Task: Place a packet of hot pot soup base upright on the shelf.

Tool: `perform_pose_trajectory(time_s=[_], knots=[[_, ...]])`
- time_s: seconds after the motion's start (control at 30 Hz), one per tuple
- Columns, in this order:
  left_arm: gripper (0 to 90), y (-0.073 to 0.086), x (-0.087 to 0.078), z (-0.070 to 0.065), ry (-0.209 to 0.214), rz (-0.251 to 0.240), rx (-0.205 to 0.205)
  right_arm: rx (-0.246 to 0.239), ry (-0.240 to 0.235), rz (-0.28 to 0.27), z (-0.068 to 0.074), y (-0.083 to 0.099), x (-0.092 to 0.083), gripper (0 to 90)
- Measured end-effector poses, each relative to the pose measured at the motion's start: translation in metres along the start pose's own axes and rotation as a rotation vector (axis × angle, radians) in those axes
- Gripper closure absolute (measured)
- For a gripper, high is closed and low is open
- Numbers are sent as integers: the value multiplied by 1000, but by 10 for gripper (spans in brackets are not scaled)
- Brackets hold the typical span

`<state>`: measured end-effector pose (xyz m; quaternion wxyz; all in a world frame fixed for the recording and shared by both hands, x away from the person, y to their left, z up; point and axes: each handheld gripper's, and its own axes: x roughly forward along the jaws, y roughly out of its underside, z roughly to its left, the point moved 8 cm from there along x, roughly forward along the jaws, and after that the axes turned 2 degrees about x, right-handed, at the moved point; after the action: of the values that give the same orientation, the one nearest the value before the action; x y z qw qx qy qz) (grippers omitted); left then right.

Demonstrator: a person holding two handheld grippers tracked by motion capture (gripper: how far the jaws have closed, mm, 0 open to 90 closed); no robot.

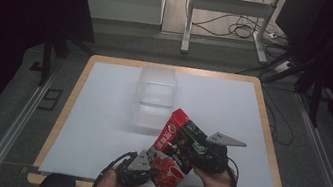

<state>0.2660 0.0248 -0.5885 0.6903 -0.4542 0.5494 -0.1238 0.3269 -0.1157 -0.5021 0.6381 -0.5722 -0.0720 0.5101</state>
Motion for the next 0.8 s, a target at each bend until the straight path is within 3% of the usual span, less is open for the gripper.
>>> perform_pose_trajectory(time_s=[0.13,0.37,0.6,0.8], knots=[[820,-7,-9,0,-21,-47,10,49,-42,-20,1,-5,-2,764],[647,-14,-19,4,-39,-110,-2,34,-39,-41,4,-19,-9,769],[449,-13,-21,11,-69,-118,-29,17,-23,-58,1,-31,-20,770],[297,-12,-19,15,-98,-108,-17,20,-19,-74,-4,-38,-29,769]])
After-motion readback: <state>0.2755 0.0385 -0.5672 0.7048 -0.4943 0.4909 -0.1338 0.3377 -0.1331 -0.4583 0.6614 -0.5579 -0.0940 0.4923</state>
